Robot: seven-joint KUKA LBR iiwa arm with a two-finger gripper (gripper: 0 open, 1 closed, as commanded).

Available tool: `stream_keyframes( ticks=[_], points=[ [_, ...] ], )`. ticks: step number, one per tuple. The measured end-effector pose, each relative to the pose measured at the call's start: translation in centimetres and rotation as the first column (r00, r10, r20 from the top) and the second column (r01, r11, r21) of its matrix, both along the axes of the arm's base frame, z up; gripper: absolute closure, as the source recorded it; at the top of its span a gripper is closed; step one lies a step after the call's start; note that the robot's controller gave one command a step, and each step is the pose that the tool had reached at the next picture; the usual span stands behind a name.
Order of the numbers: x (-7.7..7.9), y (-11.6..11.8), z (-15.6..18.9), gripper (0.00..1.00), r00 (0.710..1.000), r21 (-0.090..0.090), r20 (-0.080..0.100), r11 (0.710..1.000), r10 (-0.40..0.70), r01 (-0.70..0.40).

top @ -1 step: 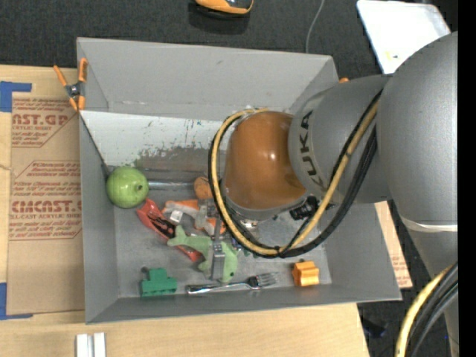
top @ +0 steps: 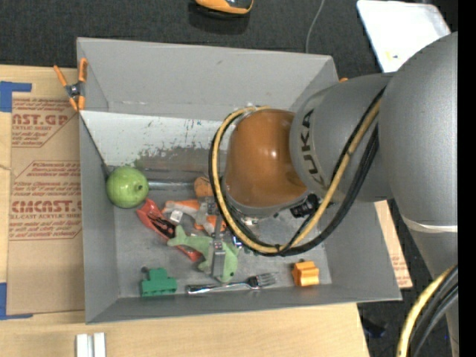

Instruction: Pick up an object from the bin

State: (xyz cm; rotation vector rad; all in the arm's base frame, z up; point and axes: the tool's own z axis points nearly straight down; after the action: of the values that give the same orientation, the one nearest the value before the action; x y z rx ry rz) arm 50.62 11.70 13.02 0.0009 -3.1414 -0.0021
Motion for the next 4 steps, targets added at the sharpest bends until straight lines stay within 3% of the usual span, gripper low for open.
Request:
stream_keyframes(
  ticks=[1,2,3,4],
  points=[
    [-1.4,-0.8,-5.0,0.00,0.978,0.001,-0.001,0.978,-0.206,0.206],
    [-1.9,-0.3,-6.3,0.00,0.908,0.003,0.001,0.908,-0.420,0.420],
    [-1.8,-0.6,-6.2,0.00,0.940,0.000,-0.001,0.940,-0.342,0.342],
    [-1.9,-0.2,-6.0,0.00,0.911,0.003,-0.001,0.911,-0.412,0.412]
  ],
)
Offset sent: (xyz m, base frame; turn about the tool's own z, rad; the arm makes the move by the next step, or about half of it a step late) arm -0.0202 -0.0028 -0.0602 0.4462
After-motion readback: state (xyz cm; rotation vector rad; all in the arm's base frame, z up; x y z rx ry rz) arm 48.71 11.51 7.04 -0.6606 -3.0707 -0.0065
